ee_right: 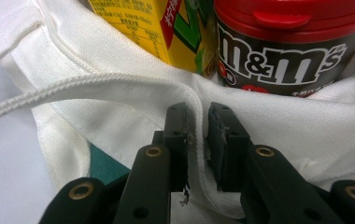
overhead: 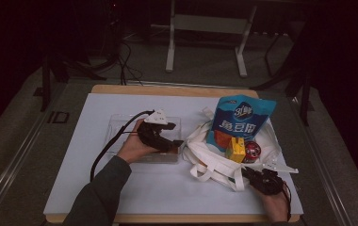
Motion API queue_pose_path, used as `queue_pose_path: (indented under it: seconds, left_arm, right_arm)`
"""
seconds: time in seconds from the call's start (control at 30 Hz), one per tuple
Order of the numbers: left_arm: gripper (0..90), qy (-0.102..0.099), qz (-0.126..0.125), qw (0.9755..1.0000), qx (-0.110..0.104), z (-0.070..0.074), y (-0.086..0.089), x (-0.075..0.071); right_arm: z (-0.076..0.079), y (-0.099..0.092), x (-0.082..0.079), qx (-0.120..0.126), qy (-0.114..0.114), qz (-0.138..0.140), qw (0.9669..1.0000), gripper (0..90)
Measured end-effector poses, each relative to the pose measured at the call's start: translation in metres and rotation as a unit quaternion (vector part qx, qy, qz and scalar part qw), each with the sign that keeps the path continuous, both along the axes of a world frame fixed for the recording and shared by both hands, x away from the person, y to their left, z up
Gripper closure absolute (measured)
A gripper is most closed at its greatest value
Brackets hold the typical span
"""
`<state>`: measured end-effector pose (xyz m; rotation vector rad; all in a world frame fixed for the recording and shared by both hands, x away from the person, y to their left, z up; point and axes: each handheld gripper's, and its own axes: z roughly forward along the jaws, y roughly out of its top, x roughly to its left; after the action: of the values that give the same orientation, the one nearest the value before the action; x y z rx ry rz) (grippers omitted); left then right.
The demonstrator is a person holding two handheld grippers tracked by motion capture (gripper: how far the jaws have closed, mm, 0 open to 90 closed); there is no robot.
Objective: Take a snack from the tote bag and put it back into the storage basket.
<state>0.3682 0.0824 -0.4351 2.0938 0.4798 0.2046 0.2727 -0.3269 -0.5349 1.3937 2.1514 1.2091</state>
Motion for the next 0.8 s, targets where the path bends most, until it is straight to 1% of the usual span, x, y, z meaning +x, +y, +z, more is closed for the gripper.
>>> queue_pose_path:
  seconds: [0.07,0.3,0.43,0.5,0.6,0.8]
  left_arm:
    - [27.3,0.0,0.0,1.0,0.0,0.0,0.0,0.0]
    - [27.4,-0.01,0.007,0.9999,-0.004,0.001,-0.005,-0.004]
    - [29.6,-0.016,0.007,0.9998,-0.007,0.001,-0.009,-0.005]
    - [29.5,-0.017,0.01,0.9997,-0.01,0.0,-0.011,-0.006]
    - [29.5,-0.018,0.012,0.9995,-0.022,0.0,-0.015,-0.007]
    - [29.2,-0.024,0.012,0.9993,-0.027,0.0,-0.024,-0.01]
  right_arm:
    - [0.0,0.0,0.0,0.0,0.0,0.0,1.0,77.6]
    - [0.0,0.0,0.0,-0.001,-0.002,0.0,1.0,77.7]
    - [0.0,0.0,0.0,0.0,0.0,0.0,1.0,77.6]
    - [0.0,0.0,0.0,0.0,0.0,0.0,1.0,77.7]
    - [0.0,0.0,0.0,0.0,0.0,0.0,1.0,77.6]
    - [0.0,0.0,0.0,-0.001,-0.001,0.0,1.0,77.6]
